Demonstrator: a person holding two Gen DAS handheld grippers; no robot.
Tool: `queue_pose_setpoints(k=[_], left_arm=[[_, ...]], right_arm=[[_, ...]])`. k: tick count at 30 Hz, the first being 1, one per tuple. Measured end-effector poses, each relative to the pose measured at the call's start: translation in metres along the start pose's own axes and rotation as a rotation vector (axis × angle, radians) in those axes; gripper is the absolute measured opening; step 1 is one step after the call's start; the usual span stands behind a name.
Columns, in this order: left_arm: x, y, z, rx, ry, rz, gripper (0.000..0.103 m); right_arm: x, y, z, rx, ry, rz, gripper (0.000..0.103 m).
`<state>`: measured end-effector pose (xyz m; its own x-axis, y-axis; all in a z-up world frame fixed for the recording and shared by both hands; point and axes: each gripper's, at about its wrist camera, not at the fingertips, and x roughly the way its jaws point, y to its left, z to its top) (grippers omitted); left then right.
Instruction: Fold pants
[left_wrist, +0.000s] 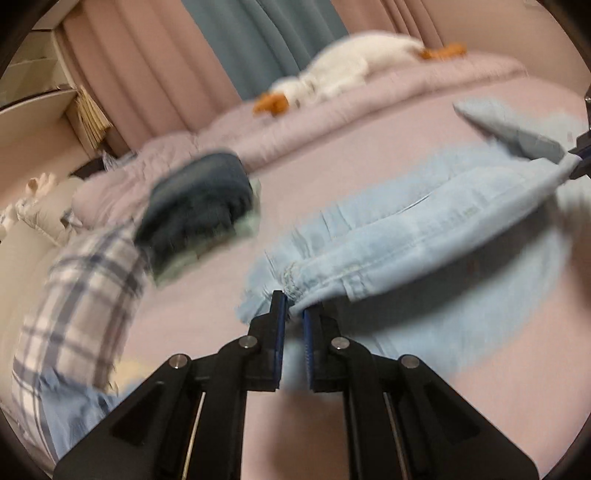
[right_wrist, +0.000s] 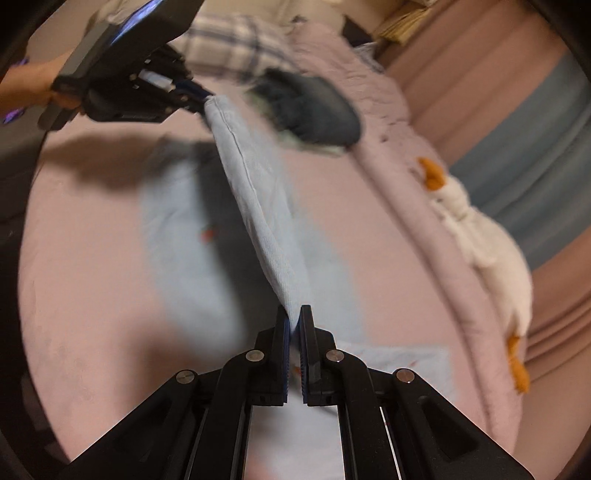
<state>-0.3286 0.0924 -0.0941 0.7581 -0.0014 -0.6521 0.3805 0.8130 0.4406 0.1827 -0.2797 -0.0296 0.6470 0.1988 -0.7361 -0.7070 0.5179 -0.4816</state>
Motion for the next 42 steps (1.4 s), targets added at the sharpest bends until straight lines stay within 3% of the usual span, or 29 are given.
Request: queue_pose_setpoints(k=[1, 2, 5, 7, 10, 14, 17, 20, 21, 24, 26, 27, 28, 32, 33, 34, 35, 37, 40, 42], left_arm=[[0.017, -0.008, 0.013, 0.007, 0.014, 0.003, 0.009], [-0.001, 0.0, -0.027, 0.012, 0.023, 0.005, 0.009], [-0.027, -0.002, -0.076, 0.039, 0.036, 0.041, 0.008], [0.019, -0.006, -0.027, 0.05, 0.058, 0.052, 0.008], [0.042, -0.014, -0.022, 0.064, 0.07, 0.056, 0.01], [0.061, 0.002, 0.02, -0.019, 0.085, 0.018, 0.011], [0.074, 0.017, 0.085, -0.115, 0.026, -0.055, 0.012], [0.102, 0.021, 0.158, -0.189, -0.021, -0.147, 0.018], [0.114, 0.021, 0.182, -0.207, -0.03, -0.169, 0.025], [0.165, 0.006, 0.258, -0.231, -0.045, -0.231, 0.027], [0.198, -0.003, 0.278, -0.206, -0.01, -0.249, 0.028], [0.22, -0.009, 0.287, -0.195, 0.03, -0.245, 0.028], [0.248, -0.018, 0.302, -0.187, 0.076, -0.24, 0.027], [0.312, -0.008, 0.35, -0.229, 0.061, -0.285, 0.031], [0.327, -0.004, 0.365, -0.243, 0.067, -0.298, 0.034], [0.341, 0.001, 0.384, -0.257, 0.076, -0.306, 0.036], [0.356, 0.002, 0.4, -0.268, 0.084, -0.305, 0.036], [0.381, 0.0, 0.435, -0.296, 0.081, -0.32, 0.037], [0.418, -0.015, 0.499, -0.325, 0.028, -0.408, 0.04], [0.441, -0.03, 0.533, -0.331, 0.013, -0.477, 0.041]], right_arm=[[0.012, 0.005, -0.005, 0.005, 0.023, 0.02, 0.004], [0.011, 0.015, -0.009, 0.002, 0.035, 0.023, 0.004], [0.025, 0.036, -0.014, -0.038, 0.054, -0.006, 0.004], [0.033, 0.036, -0.014, -0.052, 0.062, -0.024, 0.004], [0.038, 0.04, -0.015, -0.01, 0.095, -0.004, 0.005], [0.026, 0.04, -0.019, 0.062, 0.093, 0.039, 0.02], [0.001, 0.015, -0.02, 0.233, 0.021, 0.12, 0.02], [-0.009, -0.015, -0.021, 0.406, -0.046, 0.13, 0.021], [-0.005, -0.02, -0.022, 0.442, -0.045, 0.109, 0.021], [0.037, -0.009, -0.029, 0.505, 0.053, 0.124, 0.021], [0.057, 0.006, -0.035, 0.487, 0.1, 0.11, 0.02], [0.054, 0.01, -0.038, 0.48, 0.042, 0.076, 0.02], [0.053, 0.008, -0.038, 0.489, 0.045, 0.084, 0.02], [0.038, -0.027, -0.047, 0.631, 0.045, 0.233, 0.022], [0.028, -0.05, -0.056, 0.707, 0.005, 0.263, 0.025], [0.024, -0.067, -0.06, 0.76, -0.014, 0.264, 0.035], [0.022, -0.085, -0.067, 0.824, -0.024, 0.249, 0.05], [0.026, -0.143, -0.092, 1.029, -0.012, 0.169, 0.059], [0.048, -0.203, -0.111, 1.181, 0.067, 0.04, 0.059], [0.081, -0.238, -0.11, 1.2, 0.175, -0.014, 0.059]])
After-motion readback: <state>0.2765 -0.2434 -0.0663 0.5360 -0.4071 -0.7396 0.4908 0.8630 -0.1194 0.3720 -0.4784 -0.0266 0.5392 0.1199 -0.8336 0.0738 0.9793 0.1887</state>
